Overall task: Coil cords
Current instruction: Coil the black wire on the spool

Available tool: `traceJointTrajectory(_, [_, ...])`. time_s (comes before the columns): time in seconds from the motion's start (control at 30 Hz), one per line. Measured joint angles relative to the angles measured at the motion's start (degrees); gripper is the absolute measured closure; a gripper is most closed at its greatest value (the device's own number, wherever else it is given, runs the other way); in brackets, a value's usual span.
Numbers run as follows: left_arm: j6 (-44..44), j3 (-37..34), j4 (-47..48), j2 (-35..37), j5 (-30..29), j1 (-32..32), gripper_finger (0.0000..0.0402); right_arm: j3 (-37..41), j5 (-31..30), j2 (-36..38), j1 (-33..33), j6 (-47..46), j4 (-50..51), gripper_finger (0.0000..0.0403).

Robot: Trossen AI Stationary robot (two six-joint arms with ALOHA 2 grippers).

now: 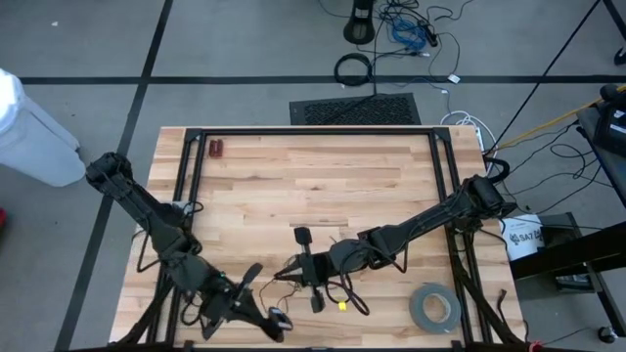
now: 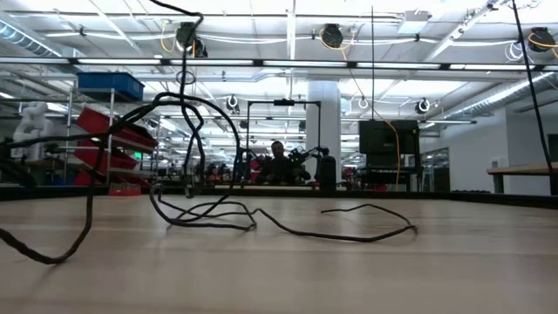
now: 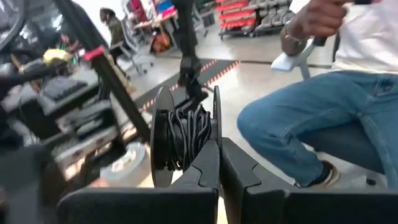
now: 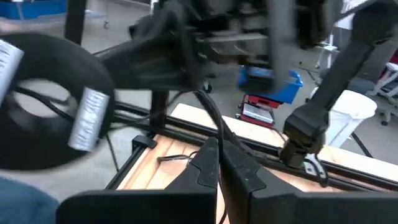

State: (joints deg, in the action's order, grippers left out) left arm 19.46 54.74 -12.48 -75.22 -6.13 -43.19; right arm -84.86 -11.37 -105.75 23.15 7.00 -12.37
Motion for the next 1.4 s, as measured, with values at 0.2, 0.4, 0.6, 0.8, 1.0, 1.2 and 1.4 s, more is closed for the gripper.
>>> traceJointTrajectory(0.2, [-4.1,0.0,2.7,-0.2,-0.3,1.8,0.0402,0.0,1.1,0.7,0.6,1.4,2.4,0.0403])
traceJointTrajectory(0.4, [-7.2,0.0,6.1,-0.2,-2.9,2.1,0.0402,0.0,1.0,2.7,1.1,1.7,6.4,0.0403])
traceJointTrajectory(0.6, [-8.5,0.0,6.8,-0.2,-6.8,1.9,0.0402,0.0,0.1,4.8,2.0,1.0,11.2,0.0403])
traceJointTrajectory(0.8, [-12.6,0.0,11.8,0.6,-12.8,1.9,0.0402,0.0,-3.7,6.5,3.6,1.0,15.1,0.0403])
traceJointTrajectory(1.0, [-15.3,0.0,14.3,2.3,-16.3,1.9,0.0402,0.0,-8.1,8.4,4.8,-0.1,19.7,0.0403])
traceJointTrajectory(1.2, [-19.1,0.0,19.3,3.2,-23.2,1.9,0.0402,0.0,-8.3,8.8,5.5,-0.3,20.7,0.0403])
traceJointTrajectory(1.4, [-19.6,0.0,19.7,3.2,-24.1,1.8,0.0401,0.0,-8.5,8.8,5.6,-0.8,20.8,0.0403])
